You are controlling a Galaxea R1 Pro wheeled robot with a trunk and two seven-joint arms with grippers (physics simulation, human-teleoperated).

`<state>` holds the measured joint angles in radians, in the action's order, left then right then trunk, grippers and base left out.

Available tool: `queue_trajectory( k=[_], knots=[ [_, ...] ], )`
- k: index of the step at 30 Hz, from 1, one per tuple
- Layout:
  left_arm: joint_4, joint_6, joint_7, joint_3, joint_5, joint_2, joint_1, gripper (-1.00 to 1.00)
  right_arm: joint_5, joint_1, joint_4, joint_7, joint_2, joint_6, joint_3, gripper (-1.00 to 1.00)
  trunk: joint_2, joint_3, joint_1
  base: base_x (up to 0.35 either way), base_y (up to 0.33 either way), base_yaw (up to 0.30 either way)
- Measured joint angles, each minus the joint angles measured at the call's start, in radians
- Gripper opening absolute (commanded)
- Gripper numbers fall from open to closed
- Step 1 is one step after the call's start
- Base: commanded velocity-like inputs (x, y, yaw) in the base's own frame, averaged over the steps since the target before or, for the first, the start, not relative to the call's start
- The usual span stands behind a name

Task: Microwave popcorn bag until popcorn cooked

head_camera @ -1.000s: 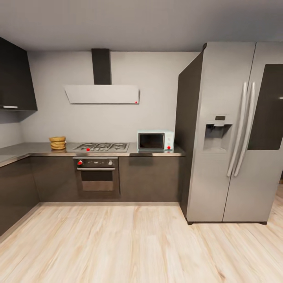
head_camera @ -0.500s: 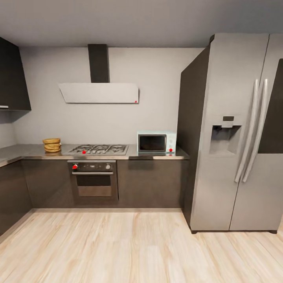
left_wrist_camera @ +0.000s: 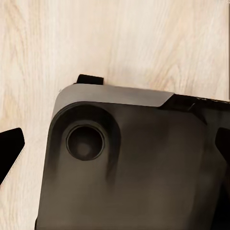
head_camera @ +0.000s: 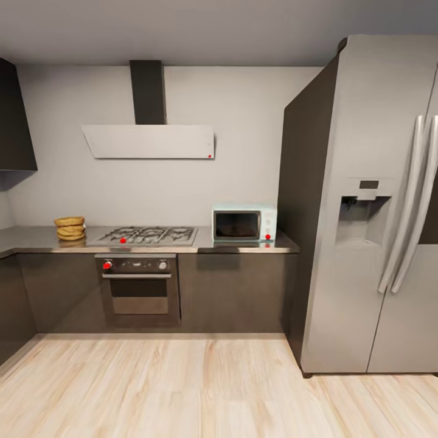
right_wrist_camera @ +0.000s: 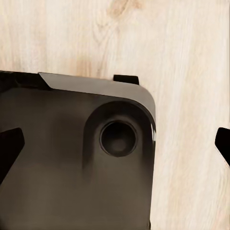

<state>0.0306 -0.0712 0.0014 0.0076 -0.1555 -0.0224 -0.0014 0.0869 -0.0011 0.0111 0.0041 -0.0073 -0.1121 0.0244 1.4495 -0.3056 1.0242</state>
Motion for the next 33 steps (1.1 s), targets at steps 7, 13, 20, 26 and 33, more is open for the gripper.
queue_trajectory(
  k=[7, 13, 20, 26, 33],
  knots=[
    [-0.001, 0.000, 0.000, 0.000, 0.000, 0.000, 0.000, 1.00, 0.003, 0.000, 0.000, 0.000, 0.000, 0.000, 0.000, 1.00, 0.000, 0.000, 0.000, 0.326, 0.000, 0.000],
    [-0.002, 0.000, 0.000, 0.000, 0.000, 0.000, 0.000, 1.00, 0.003, 0.000, 0.000, -0.001, 0.002, 0.002, -0.001, 1.00, 0.000, 0.000, 0.000, 0.326, 0.000, 0.000],
    [-0.002, 0.000, -0.001, 0.000, 0.000, 0.000, 0.000, 1.00, 0.003, 0.000, 0.000, -0.001, 0.001, -0.001, 0.000, 1.00, 0.000, 0.000, 0.000, 0.326, 0.000, 0.000],
    [-0.002, 0.000, 0.000, 0.000, 0.000, 0.000, 0.000, 1.00, 0.003, 0.000, 0.000, 0.000, 0.000, -0.001, 0.000, 1.00, 0.000, 0.000, 0.000, 0.326, -0.082, 0.000],
    [-0.002, 0.000, -0.001, 0.000, 0.000, 0.000, 0.000, 1.00, 0.003, 0.000, 0.000, -0.001, 0.000, -0.002, 0.000, 1.00, 0.000, 0.000, 0.000, 0.326, -0.111, 0.000]
  ],
)
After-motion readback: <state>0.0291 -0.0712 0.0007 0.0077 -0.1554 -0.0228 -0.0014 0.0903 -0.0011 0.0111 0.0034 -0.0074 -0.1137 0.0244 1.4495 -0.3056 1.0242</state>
